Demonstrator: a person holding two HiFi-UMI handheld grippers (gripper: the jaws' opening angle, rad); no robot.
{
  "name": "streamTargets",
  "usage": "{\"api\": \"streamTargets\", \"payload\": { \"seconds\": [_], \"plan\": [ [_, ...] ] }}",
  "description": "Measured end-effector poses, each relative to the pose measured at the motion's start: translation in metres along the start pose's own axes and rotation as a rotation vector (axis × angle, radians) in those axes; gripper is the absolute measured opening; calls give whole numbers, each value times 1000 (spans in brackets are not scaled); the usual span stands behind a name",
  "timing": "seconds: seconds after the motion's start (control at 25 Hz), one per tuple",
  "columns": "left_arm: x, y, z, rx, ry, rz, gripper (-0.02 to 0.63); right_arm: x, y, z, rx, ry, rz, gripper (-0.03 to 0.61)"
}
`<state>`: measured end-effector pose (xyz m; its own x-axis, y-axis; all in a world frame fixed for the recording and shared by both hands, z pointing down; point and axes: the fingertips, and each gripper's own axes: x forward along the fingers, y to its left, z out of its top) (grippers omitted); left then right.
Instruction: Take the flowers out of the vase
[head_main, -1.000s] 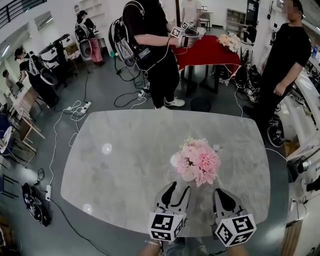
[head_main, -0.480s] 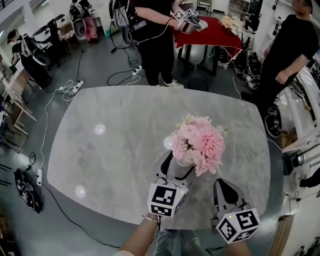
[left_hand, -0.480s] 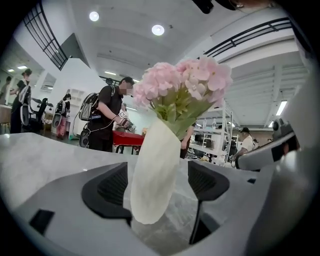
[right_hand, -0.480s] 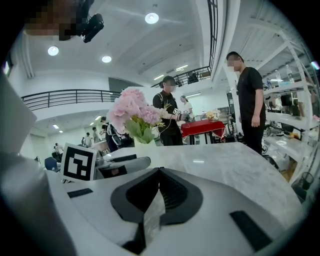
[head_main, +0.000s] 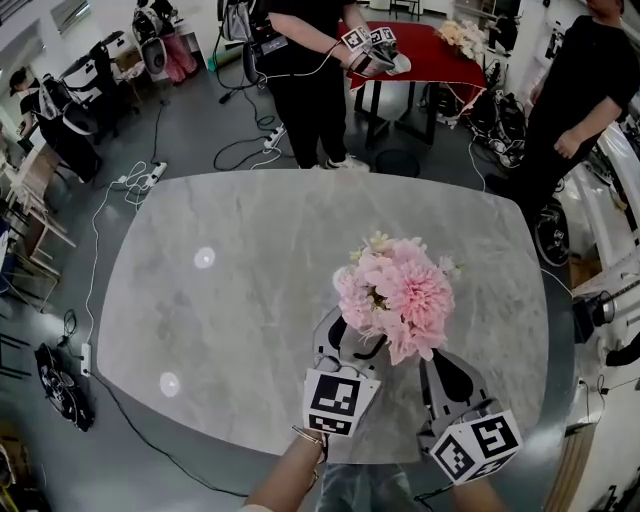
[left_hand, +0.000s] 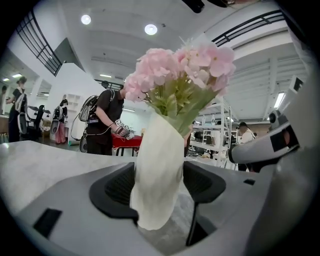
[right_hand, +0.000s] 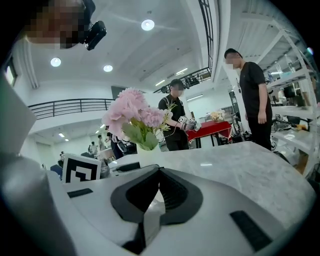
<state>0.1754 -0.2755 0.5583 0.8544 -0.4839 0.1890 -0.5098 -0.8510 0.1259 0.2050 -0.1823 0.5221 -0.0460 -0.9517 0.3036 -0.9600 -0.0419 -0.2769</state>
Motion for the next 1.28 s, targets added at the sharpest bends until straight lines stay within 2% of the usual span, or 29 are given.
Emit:
{"api": "streamTargets", "payload": {
  "seconds": [0.12,0.32,0.52,0.64,0.72,1.28],
  "plan": [
    [-2,1,-2,3,4,-5,305,3,4,5,10,-24,14,17],
    [-4,1,-3,1,7,-4,302,12,19,15,-50,-44,77,18],
    [-7,1,-3,-4,5,-3,302,21,26,21,-59,-59,112,24],
    [-7,1,-3,-10,-6,-5,302,27,29,23,-67,-59,137,101],
    [-6,1,-4,-10,-12,-6,301,31,29,24,-73,-63,145,129],
    [-9,-8,-6,16,-4,-20,299,40,41,51,-164,-129,224,204]
  ]
}}
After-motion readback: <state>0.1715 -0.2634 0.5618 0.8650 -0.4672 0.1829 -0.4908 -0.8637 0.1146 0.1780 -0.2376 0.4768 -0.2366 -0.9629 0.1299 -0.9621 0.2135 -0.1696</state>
